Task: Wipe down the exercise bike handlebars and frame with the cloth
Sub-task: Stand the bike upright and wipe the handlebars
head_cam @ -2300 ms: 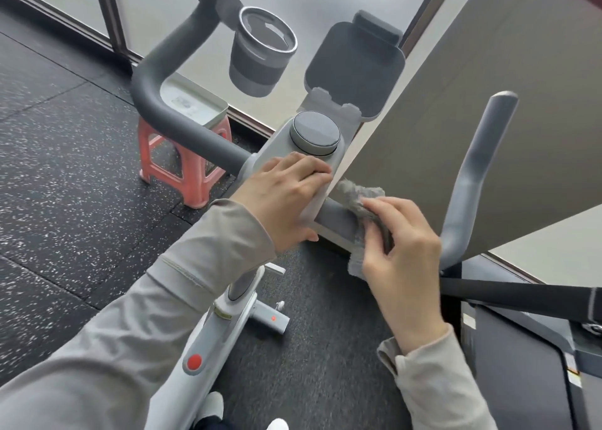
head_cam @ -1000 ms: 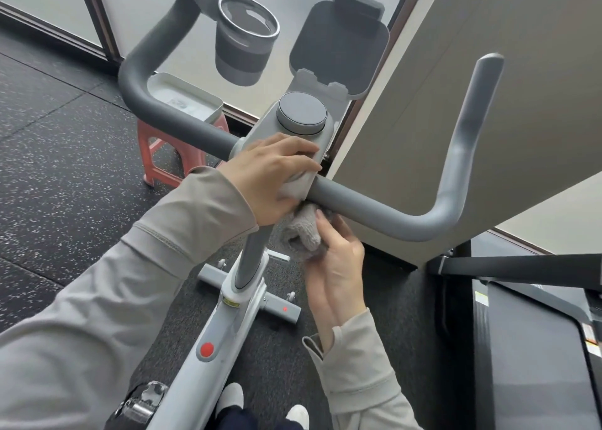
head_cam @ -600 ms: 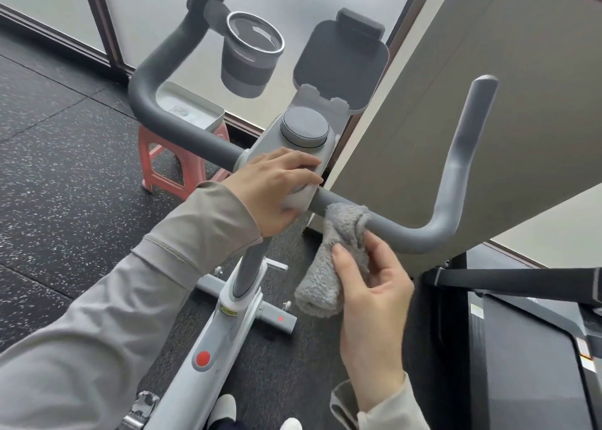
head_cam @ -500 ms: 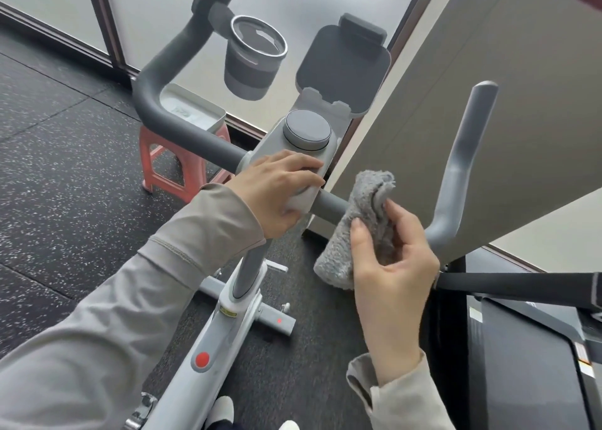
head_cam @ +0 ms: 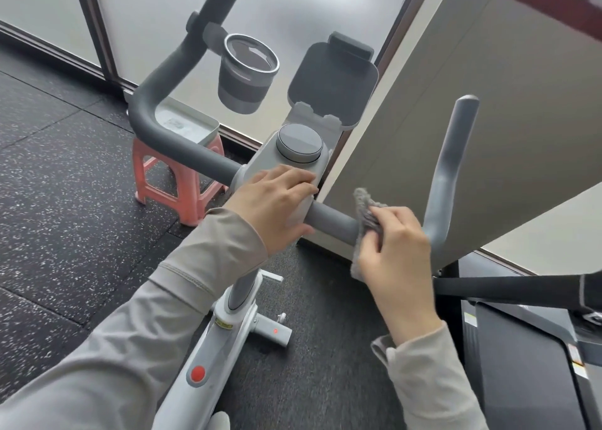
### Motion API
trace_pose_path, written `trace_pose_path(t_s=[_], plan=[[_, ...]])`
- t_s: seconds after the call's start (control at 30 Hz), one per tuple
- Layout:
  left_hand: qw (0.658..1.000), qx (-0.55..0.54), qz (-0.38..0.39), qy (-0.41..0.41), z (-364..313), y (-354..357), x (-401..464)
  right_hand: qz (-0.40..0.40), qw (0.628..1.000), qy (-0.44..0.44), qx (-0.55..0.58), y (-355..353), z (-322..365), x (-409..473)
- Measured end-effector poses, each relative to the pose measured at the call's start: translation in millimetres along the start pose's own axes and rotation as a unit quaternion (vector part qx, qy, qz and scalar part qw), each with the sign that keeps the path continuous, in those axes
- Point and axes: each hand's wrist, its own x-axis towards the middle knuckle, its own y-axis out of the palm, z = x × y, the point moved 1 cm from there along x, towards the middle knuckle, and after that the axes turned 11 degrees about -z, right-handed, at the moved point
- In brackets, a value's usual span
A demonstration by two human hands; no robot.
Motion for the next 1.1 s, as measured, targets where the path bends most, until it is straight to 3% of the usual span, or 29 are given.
trace_pose_path(t_s=[0.53,0.7,0.87,1.1], plan=[[0.996,0.024,-0.051,-0.065,-22.5,6.3,-1.1,-0.035,0.999,-0.010,0.013,-28.6,-68.4,10.5],[0.993,0.050,-0.053,-0.095,-32.8,6.7,0.0,-0.062,0.983,0.019,0.175,-37.0,-86.8,22.8],[0.980,0.099,-0.079,-0.154,-55.3,14.1,7.4,0.003,0.938,0.045,0.344,-40.3,-104.5,43.0],[0.965,0.132,-0.102,-0.204,-111.7,31.1,11.7,0.092,0.881,-0.029,0.463,-45.4,-124.6,60.8]])
